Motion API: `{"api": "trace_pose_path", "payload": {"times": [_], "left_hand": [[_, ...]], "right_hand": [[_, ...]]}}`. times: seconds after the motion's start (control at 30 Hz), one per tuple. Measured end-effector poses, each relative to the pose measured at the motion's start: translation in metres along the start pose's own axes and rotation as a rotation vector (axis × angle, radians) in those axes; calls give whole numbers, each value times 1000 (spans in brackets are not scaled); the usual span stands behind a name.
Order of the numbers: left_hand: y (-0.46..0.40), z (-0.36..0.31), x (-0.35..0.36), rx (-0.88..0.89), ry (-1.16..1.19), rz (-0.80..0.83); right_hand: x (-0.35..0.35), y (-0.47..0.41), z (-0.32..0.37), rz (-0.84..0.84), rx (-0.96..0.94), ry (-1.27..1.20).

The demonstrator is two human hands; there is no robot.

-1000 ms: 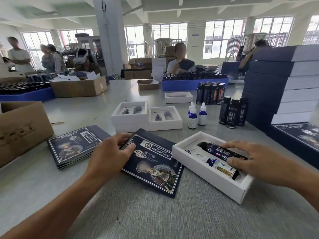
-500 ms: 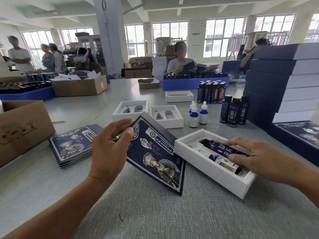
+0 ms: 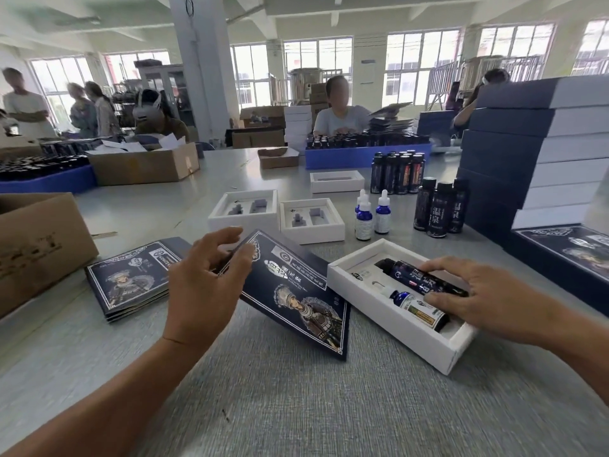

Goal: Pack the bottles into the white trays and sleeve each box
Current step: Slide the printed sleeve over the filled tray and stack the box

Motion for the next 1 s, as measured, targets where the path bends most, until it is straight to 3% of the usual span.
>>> {"api": "trace_pose_path", "payload": {"times": [0.33, 1.0], "left_hand": [[-22, 35, -5, -55, -171, -68], [-24, 70, 5, -198, -162, 61]], "right_hand": [[-26, -2, -27, 55, 236, -52], [-23, 1, -15, 42, 128, -74]]}}
Point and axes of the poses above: each hand's wrist, its own y-axis away from the middle knuckle, its own x-axis out of the palm, z = x × y, the point moved 3 cm from there along -y, towards the middle knuckle, and after that the axes turned 15 degrees about -z, right-handed, at the moved point
